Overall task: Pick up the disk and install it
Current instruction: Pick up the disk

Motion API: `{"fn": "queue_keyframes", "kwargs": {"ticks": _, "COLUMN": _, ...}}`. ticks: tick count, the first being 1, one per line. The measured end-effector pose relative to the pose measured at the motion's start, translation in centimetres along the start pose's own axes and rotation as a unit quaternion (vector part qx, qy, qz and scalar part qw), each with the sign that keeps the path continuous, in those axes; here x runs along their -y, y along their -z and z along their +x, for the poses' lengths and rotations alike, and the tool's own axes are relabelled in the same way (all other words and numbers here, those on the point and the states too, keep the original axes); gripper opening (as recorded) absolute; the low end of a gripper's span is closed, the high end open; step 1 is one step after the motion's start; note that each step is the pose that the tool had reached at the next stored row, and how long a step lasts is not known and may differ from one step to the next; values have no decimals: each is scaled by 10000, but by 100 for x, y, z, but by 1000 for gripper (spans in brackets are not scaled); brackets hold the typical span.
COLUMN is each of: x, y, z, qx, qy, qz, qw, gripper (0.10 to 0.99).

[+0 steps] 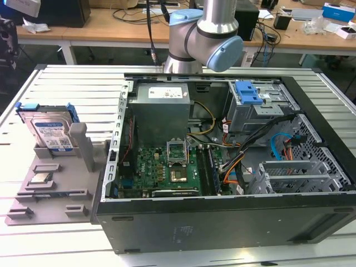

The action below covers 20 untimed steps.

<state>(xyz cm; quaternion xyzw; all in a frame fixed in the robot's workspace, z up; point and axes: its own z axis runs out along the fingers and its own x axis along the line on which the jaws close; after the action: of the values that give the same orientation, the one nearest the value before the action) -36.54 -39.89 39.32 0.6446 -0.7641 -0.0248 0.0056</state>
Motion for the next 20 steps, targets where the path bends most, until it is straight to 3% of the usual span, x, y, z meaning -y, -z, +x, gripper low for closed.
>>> {"fn": "queue_keyframes", "kwargs": {"ticks": 4, "x": 0, "y": 0, "z": 0, "qx": 0, "qy": 1, "qz": 0, "qw": 10000, "gripper": 541}}
{"fn": "queue_keyframes", "kwargs": {"ticks": 8, "x": 3, "y": -1, "z": -32, "qx": 0, "qy": 2, "qz": 0, "qw": 10000, "gripper": 541}}
{"fn": "queue_keyframes", "kwargs": {"ticks": 13, "x": 30, "y": -2, "z": -138, "qx": -1, "qy": 20, "qz": 0, "qw": 10000, "gripper": 541}}
{"fn": "queue_keyframes", "kwargs": {"ticks": 20, "x": 32, "y": -2, "z": -148, "qx": -1, "qy": 28, "qz": -1, "qw": 10000, "gripper": 541}}
